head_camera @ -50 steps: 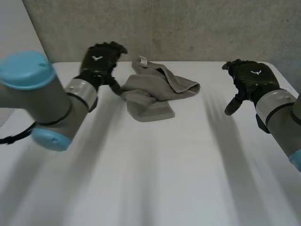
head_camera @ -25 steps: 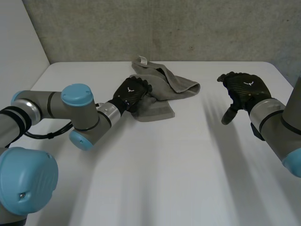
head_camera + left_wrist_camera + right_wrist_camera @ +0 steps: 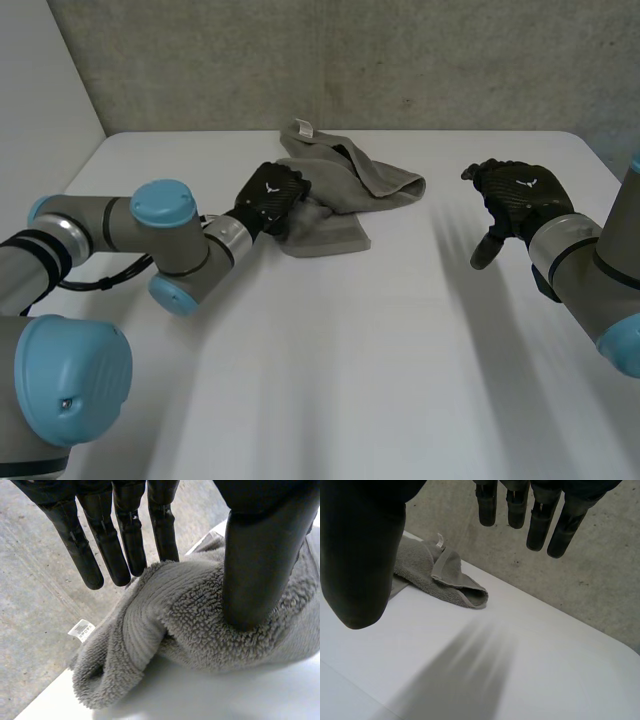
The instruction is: Fold the towel.
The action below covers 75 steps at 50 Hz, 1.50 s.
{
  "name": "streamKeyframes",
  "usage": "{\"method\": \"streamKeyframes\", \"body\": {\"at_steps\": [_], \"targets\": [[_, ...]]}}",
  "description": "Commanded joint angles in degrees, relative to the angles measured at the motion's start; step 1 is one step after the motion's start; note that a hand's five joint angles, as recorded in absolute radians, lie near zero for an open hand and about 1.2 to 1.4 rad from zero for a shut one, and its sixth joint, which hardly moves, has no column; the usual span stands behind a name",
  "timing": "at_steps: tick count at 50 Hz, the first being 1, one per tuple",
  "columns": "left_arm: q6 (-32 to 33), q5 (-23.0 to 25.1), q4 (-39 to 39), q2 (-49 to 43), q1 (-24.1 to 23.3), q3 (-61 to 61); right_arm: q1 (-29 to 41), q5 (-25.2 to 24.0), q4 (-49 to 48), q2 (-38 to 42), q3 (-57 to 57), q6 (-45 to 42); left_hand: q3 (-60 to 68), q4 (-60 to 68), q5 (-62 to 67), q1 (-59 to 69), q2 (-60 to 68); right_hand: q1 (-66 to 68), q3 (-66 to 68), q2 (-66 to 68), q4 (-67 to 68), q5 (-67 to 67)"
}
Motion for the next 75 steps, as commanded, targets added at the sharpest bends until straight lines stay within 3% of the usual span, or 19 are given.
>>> {"method": "streamKeyframes", "body": {"at_steps": [1, 11, 20, 28, 30, 34, 36, 39, 41, 46, 50, 55, 66, 75], "targets": [[6.54, 0.02, -0.08, -1.09, 0.08, 0.67, 0.0, 0.04, 0.0, 0.25, 0.0, 0.01, 14.29, 14.41, 14.5, 14.11, 14.18, -3.3, -3.98, -3.65, -4.76, -3.26], [7.25, 0.02, -0.08, -1.36, 0.08, 0.5, -0.09, -0.04, 0.09, -0.02, -0.09, 0.01, 41.39, 41.5, 41.6, 41.21, 41.28, -3.3, -3.98, -3.65, -4.76, -3.26], [7.25, -0.16, -1.31, 1.54, -0.01, -1.0, -0.53, -0.04, 0.09, -0.28, -0.09, 0.09, 42.77, 42.88, 42.98, 42.59, 42.66, -3.3, -3.98, -3.65, -4.76, -3.26], [6.28, -1.48, -8.34, 17.71, -1.06, -11.81, -0.44, -0.04, 0.18, -0.72, -0.18, 0.09, 42.77, 42.88, 42.98, 42.59, 42.66, -3.3, -3.98, -3.65, -4.76, -3.26], [5.41, -1.48, -9.57, 26.98, -1.76, -18.72, -0.36, -0.04, 0.18, -0.89, -0.26, 0.09, 42.77, 42.88, 42.98, 42.59, 42.66, -3.3, -3.98, -3.65, -4.76, -3.26], [3.3, -1.48, -9.49, 36.26, -3.88, -25.35, -0.27, -0.04, 0.27, -1.95, -0.27, 0.18, 42.77, 42.88, 42.98, 42.59, 42.66, -3.3, -3.98, -3.65, -4.76, -3.26], [-0.29, -1.48, -9.49, 44.13, -5.63, -31.03, -0.09, -0.04, 0.27, -3.53, 0.0, 0.18, 42.77, 42.88, 42.98, 42.59, 42.66, -3.3, -3.98, -3.65, -4.76, -3.26], [-2.68, -1.48, -9.49, 47.95, -6.16, -33.87, -0.09, -0.31, 0.27, -3.97, 0.09, 0.18, 42.77, 42.88, 42.98, 42.59, 42.66, -3.3, -3.98, -3.65, -4.76, -3.26], [-7.93, -1.22, -9.4, 56.26, -6.43, -38.94, 0.0, -1.18, 0.27, -4.5, 0.09, 0.18, 42.77, 42.88, 42.98, 42.59, 42.66, -3.3, -3.98, -3.65, -4.76, -3.26], [-15.49, -0.87, -7.48, 64.01, -5.72, -45.28, 0.26, -2.33, 0.27, -5.9, 0.35, 0.27, 42.77, 42.88, 42.98, 42.59, 42.66, -3.3, -3.98, -3.65, -4.76, -3.26], [-18.41, -1.13, -4.57, 65.0, -5.28, -48.46, 0.43, -2.59, 0.27, -5.99, 0.7, 0.18, 42.77, 42.88, 42.98, 42.59, 42.66, -3.3, -3.98, -3.65, -4.76, -3.26], [-18.85, -1.65, -1.23, 62.98, -0.54, -52.42, 0.35, -2.68, 0.27, -5.99, 0.61, 0.18, 42.77, 42.88, 42.98, 42.59, 42.66, -3.3, -3.98, -3.65, -4.76, -3.26], [-17.1, -5.26, 0.44, 46.12, 12.1, -50.14, 0.26, -2.77, 0.88, -5.55, 1.05, 0.09, 42.77, 42.88, 42.98, 42.59, 42.66, -3.3, -3.98, -3.65, -4.76, -3.26], [-13.84, -5.43, 0.36, 42.94, 20.2, -49.95, 0.26, -2.94, 1.76, -5.38, 0.79, 0.09, 42.77, 42.88, 42.98, 42.59, 42.66, -3.3, -3.98, -3.65, -4.76, -3.26]]}}
